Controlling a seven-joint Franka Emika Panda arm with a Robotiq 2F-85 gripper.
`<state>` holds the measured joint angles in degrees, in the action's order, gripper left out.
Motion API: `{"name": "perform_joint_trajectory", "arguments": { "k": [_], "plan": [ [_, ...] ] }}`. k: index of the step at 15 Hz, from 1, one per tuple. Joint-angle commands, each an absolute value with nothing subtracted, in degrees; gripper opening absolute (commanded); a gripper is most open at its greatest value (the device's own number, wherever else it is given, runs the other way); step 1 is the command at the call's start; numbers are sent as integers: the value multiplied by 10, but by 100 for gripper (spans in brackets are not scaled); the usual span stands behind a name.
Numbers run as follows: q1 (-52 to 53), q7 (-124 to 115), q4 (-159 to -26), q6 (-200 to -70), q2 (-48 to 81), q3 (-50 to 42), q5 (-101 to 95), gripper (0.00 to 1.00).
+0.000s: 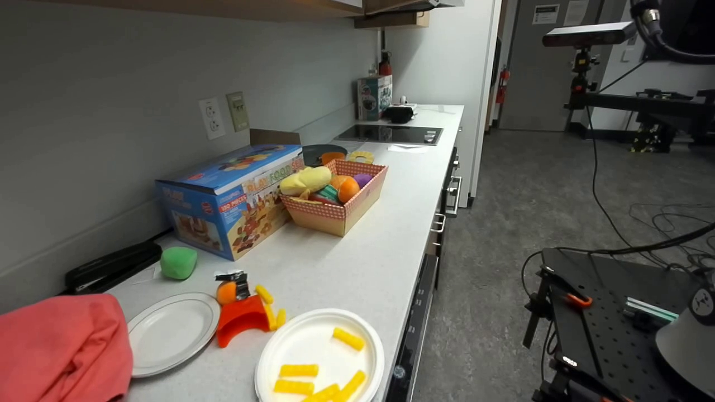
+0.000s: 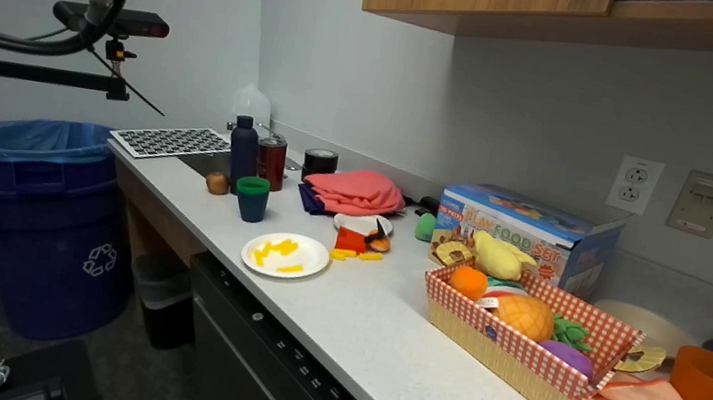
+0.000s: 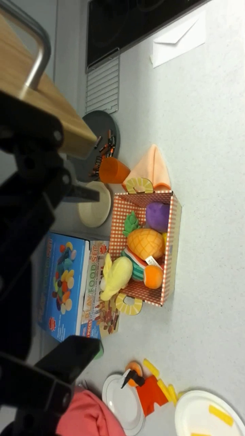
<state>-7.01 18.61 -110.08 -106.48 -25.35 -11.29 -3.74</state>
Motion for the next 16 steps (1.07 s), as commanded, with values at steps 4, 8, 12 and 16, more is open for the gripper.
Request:
{"name": "perform_joint_trajectory", "arguments": {
  "k": [4,8,12,16],
  "plan": [
    [-69,141,-1104,-1146,-257,-85,-80,100],
    [-80,100,-1107,-1228,-247,-68,-129,100],
    [-96,50,-1115,-1273,-233,-62,-183,100],
    [-120,-10,-1114,-1291,-220,-56,-241,100]
  ]
}}
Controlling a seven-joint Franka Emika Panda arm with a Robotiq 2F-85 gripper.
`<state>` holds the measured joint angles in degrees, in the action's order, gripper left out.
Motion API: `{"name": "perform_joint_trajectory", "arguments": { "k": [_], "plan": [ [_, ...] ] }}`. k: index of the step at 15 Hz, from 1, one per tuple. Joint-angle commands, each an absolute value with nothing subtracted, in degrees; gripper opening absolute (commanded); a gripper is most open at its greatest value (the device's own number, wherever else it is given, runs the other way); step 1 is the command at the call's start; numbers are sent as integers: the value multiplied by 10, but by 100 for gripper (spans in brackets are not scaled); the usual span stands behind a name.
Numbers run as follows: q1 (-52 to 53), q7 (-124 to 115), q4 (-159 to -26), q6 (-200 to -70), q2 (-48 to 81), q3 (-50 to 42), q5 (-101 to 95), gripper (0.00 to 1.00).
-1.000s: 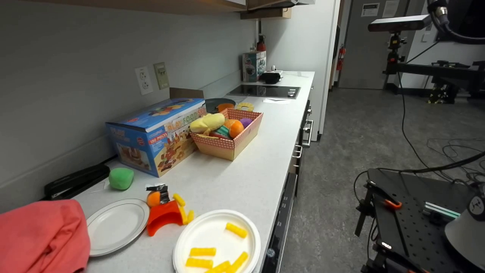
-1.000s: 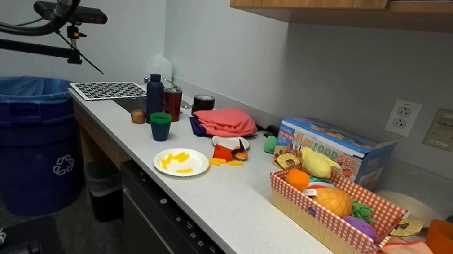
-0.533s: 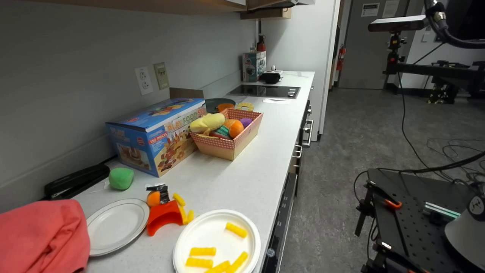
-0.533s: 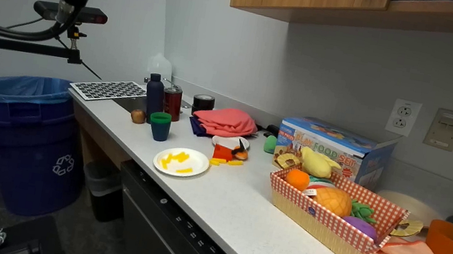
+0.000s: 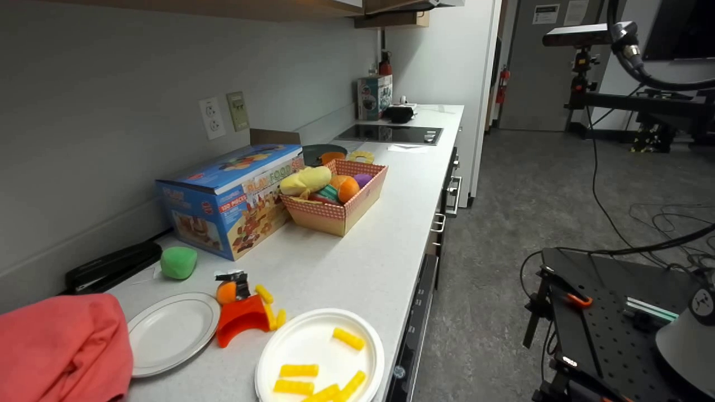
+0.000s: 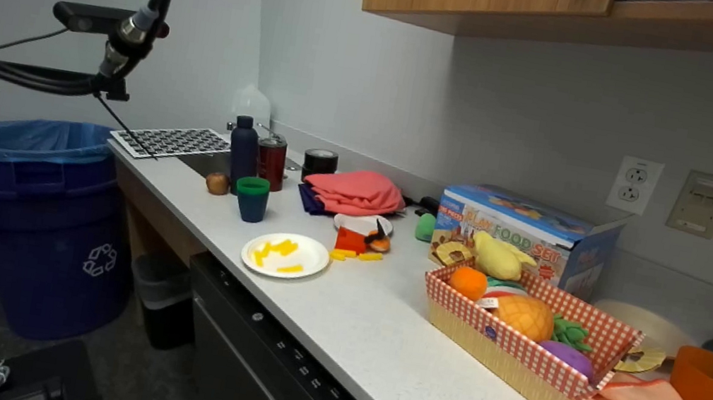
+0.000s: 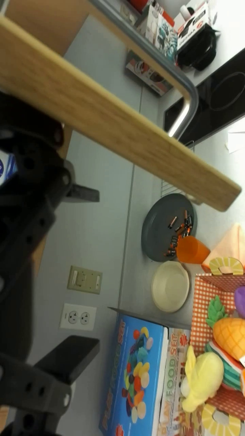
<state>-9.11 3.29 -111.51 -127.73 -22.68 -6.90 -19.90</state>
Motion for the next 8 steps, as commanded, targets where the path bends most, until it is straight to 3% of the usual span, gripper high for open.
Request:
{"name": "perform_joint_trajectory", "arguments": {
  "k": [1,8],
  "plan": [
    [-126,-23,-1112,-1287,-217,-55,-253,100],
    [-179,-88,-1098,-1250,-208,-78,-303,100]
  ]
}}
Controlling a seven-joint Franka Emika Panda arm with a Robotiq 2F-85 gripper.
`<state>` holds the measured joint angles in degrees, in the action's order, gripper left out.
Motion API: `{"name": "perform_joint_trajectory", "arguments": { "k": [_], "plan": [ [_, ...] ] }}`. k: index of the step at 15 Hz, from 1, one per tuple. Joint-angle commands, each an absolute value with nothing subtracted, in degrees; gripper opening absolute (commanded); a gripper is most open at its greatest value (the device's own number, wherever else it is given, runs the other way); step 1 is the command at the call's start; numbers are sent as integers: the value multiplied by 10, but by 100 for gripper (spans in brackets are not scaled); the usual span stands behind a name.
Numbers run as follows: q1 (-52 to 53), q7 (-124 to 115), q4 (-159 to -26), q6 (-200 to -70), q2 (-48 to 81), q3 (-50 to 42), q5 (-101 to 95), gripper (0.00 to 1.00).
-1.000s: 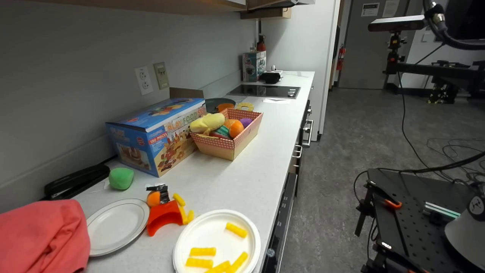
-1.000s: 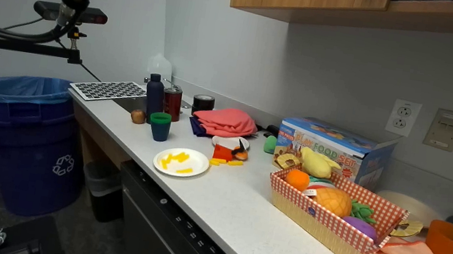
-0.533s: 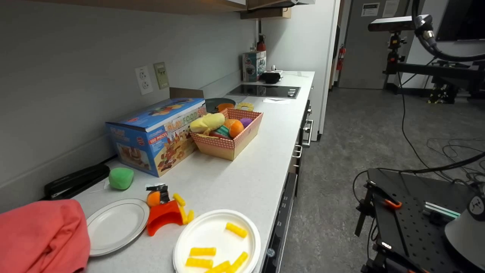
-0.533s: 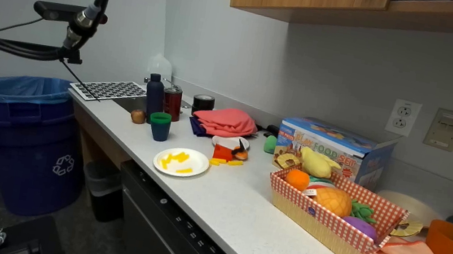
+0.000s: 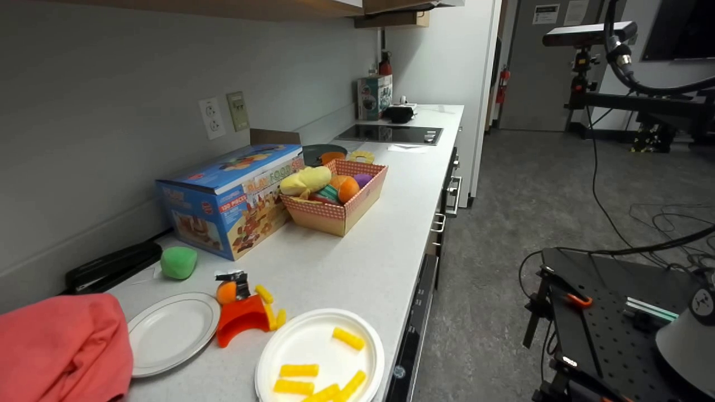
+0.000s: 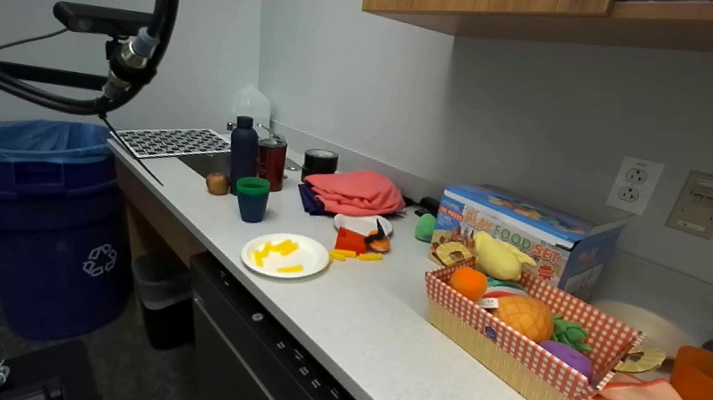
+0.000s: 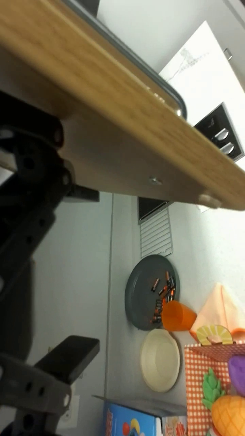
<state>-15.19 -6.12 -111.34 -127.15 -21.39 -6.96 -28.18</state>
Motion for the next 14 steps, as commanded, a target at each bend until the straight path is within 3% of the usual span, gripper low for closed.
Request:
{"name": "perform_joint_trajectory", "arguments": {
  "k": [1,14],
  "plan": [
    [-188,-97,-1095,-1247,-206,-83,-308,100],
    [-273,-398,-1015,-1241,-128,-108,-512,100]
  ]
}}
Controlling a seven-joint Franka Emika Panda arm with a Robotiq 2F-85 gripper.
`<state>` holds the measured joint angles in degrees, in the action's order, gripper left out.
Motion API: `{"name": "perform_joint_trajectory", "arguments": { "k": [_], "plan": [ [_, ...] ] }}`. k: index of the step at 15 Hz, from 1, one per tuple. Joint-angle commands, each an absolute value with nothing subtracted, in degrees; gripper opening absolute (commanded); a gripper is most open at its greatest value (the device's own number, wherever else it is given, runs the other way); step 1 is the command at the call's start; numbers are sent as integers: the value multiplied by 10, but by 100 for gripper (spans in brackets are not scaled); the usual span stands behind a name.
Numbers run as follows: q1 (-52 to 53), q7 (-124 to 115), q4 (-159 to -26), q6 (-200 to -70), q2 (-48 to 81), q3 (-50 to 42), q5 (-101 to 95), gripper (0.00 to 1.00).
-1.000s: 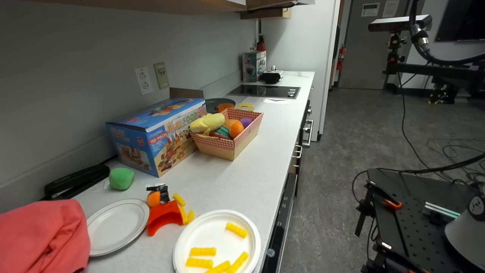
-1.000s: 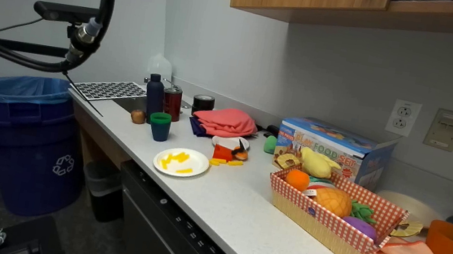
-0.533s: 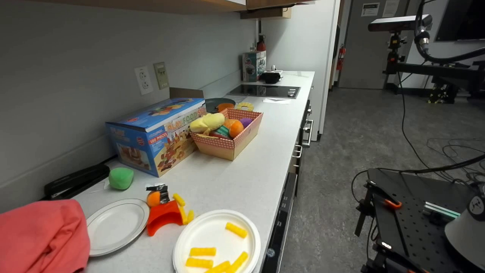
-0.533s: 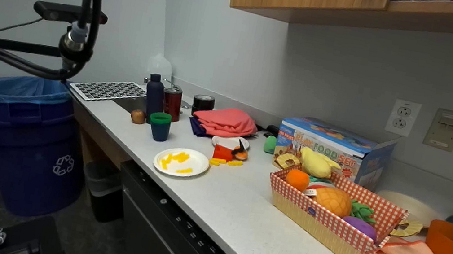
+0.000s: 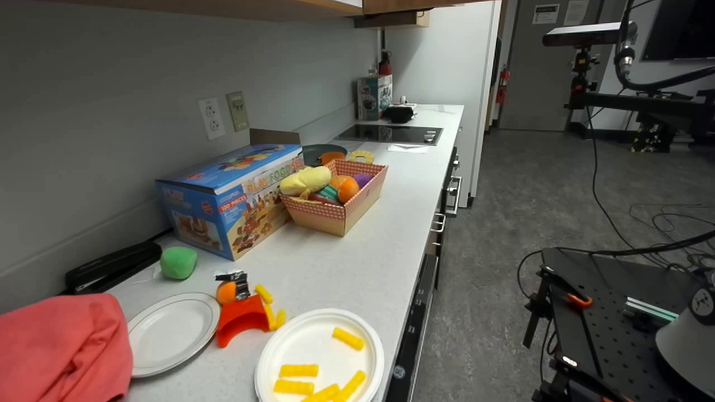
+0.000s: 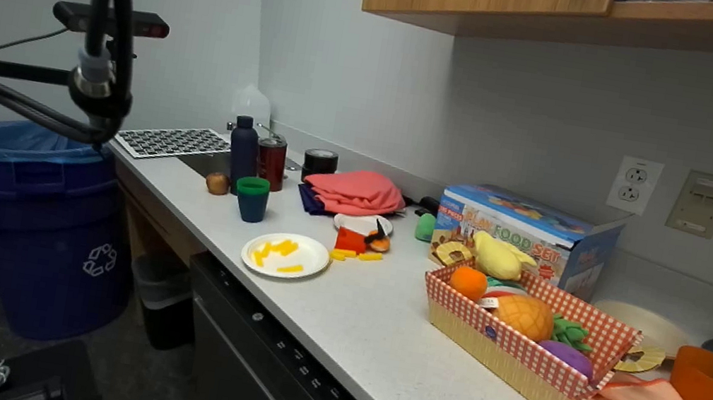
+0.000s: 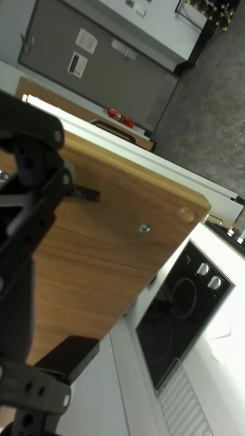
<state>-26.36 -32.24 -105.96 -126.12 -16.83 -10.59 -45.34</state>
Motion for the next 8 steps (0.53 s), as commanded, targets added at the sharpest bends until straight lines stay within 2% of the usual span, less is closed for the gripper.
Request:
{"name": "perform_joint_trajectory", "arguments": {
  "k": [1,8],
  "plan": [
    [-271,-423,-1008,-1234,-120,-111,-533,100],
    [-246,-526,-958,-1138,-64,-142,-612,100]
  ]
}}
